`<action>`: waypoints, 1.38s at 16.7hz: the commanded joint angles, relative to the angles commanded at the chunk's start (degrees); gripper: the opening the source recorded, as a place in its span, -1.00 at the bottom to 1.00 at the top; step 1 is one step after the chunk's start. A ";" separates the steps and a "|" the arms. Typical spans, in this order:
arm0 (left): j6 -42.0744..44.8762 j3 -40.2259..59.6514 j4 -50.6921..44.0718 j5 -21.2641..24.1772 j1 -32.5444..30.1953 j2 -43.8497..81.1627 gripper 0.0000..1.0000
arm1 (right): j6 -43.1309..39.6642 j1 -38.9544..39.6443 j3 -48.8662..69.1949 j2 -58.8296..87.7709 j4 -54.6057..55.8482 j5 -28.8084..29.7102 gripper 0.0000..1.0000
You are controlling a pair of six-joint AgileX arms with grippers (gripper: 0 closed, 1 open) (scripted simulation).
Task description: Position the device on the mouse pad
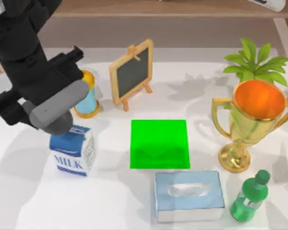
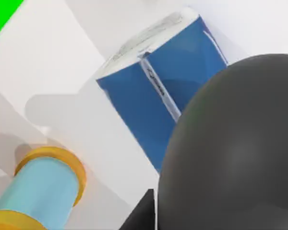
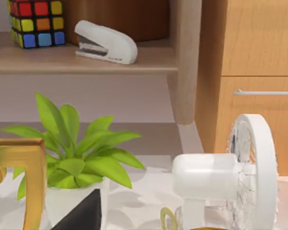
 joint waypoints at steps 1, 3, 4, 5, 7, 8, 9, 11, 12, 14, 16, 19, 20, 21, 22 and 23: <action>3.15 3.30 -0.69 0.16 -2.95 2.27 -1.00 | 0.00 0.00 0.00 0.00 0.00 0.00 1.00; 9.03 9.98 -1.40 0.18 -8.40 7.54 -1.00 | 0.00 0.00 0.00 0.00 0.00 0.00 1.00; 11.72 13.23 -1.41 0.03 -10.85 10.54 -1.00 | 0.00 0.00 0.00 0.00 0.00 0.00 1.00; 14.17 16.29 -1.24 -0.21 -13.06 13.77 -1.00 | 0.00 0.00 0.00 0.00 0.00 0.00 1.00; 18.21 21.52 -0.44 -0.93 -16.67 20.58 -1.00 | 0.00 0.00 0.00 0.00 0.00 0.00 1.00; 19.79 23.68 0.15 -1.38 -18.08 23.87 -1.00 | 0.00 0.00 0.00 0.00 0.00 0.00 1.00; 21.07 25.54 0.82 -1.85 -19.23 26.86 -1.00 | 0.00 0.00 0.00 0.00 0.00 0.00 1.00; 22.78 28.38 2.12 -2.71 -20.80 31.31 -1.00 | 0.00 0.00 0.00 0.00 0.00 0.00 1.00; 23.27 29.30 2.61 -3.03 -21.26 32.65 -1.00 | 0.00 0.00 0.00 0.00 0.00 0.00 1.00; 23.58 29.95 2.98 -3.26 -21.56 33.55 -1.00 | 0.00 0.00 0.00 0.00 0.00 0.00 1.00; 23.58 29.95 2.98 -3.26 -21.56 33.55 -1.00 | 0.00 0.00 0.00 0.00 0.00 0.00 1.00; 23.62 29.72 2.96 -3.12 -21.29 33.46 -1.00 | 0.00 0.00 0.00 0.00 0.00 0.00 1.00; 23.62 29.59 3.18 -3.11 -21.27 33.49 -1.00 | 0.00 0.00 0.00 0.00 0.00 0.00 1.00; 23.61 29.32 3.55 -3.11 -21.27 33.55 -1.00 | 0.00 0.00 0.00 0.00 0.00 0.00 1.00; 23.61 28.93 4.04 -3.11 -21.29 33.65 -1.00 | 0.00 0.00 0.00 0.00 0.00 0.00 1.00; 23.62 28.44 4.60 -3.12 -21.33 33.78 -1.00 | 0.00 0.00 0.00 0.00 0.00 0.00 1.00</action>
